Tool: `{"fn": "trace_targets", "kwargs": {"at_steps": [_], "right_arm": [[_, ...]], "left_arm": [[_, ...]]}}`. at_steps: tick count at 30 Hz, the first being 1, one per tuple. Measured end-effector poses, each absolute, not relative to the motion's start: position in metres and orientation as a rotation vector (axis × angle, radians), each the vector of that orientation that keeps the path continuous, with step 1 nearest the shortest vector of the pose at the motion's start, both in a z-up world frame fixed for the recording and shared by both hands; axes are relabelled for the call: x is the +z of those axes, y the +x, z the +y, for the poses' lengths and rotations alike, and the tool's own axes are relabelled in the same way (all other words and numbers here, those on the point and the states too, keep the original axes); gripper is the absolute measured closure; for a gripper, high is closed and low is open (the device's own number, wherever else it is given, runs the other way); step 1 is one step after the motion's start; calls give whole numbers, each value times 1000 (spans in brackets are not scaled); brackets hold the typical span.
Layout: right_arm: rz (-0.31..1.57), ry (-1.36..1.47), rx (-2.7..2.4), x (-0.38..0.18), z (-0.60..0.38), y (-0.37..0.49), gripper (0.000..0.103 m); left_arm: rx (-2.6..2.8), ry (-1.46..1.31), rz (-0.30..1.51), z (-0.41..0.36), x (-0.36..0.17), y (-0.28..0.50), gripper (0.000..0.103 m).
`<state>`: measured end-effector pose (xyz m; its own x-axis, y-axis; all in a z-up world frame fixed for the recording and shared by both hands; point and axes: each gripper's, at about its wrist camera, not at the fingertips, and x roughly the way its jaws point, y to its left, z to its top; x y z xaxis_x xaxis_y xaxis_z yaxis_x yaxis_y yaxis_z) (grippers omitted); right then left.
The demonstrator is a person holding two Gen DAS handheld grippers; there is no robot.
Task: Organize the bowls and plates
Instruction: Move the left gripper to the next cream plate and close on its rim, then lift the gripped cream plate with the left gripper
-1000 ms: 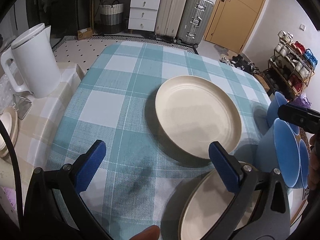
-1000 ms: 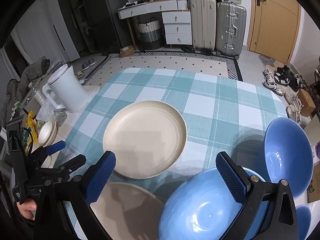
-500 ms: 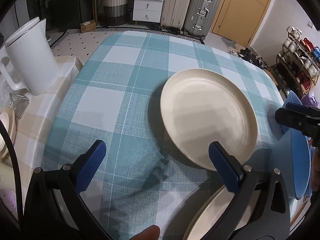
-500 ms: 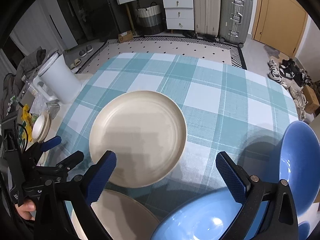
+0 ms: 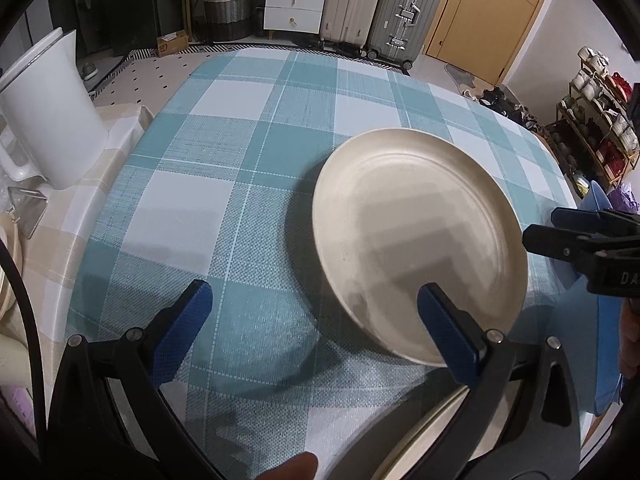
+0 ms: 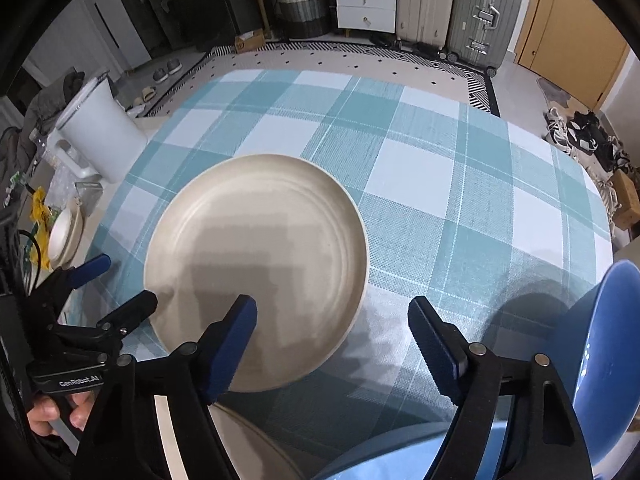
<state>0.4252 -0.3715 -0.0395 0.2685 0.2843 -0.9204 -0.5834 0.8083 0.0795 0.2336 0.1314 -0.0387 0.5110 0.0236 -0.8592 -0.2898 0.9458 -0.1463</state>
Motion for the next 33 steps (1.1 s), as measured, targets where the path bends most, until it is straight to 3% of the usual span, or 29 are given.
{"fn": "trace_targets", "kwargs": {"at_steps": [3, 7, 13, 19, 23, 25, 29, 33], "right_arm": [[1179, -313, 588, -46, -369, 432, 23], [1201, -316, 585, -52, -369, 438, 29], [1225, -337, 584, -63, -366, 442, 45], [1237, -347, 569, -71, -366, 444, 59], [1238, -352, 560, -74, -367, 447, 74], [1232, -354, 556, -74, -367, 447, 77], [1212, -377, 561, -74, -365, 445, 88], [1186, -414, 554, -72, -363, 441, 89]], "left_arm": [[188, -288, 1025, 133, -41, 237, 6], [170, -296, 1040, 133, -46, 241, 22], [139, -313, 1062, 132, -56, 243, 51], [122, -314, 1075, 128, -60, 245, 64], [109, -292, 1076, 123, -60, 247, 79], [97, -287, 1073, 120, -60, 248, 84], [109, -256, 1062, 115, -59, 248, 84], [114, -248, 1055, 113, -57, 247, 84]]}}
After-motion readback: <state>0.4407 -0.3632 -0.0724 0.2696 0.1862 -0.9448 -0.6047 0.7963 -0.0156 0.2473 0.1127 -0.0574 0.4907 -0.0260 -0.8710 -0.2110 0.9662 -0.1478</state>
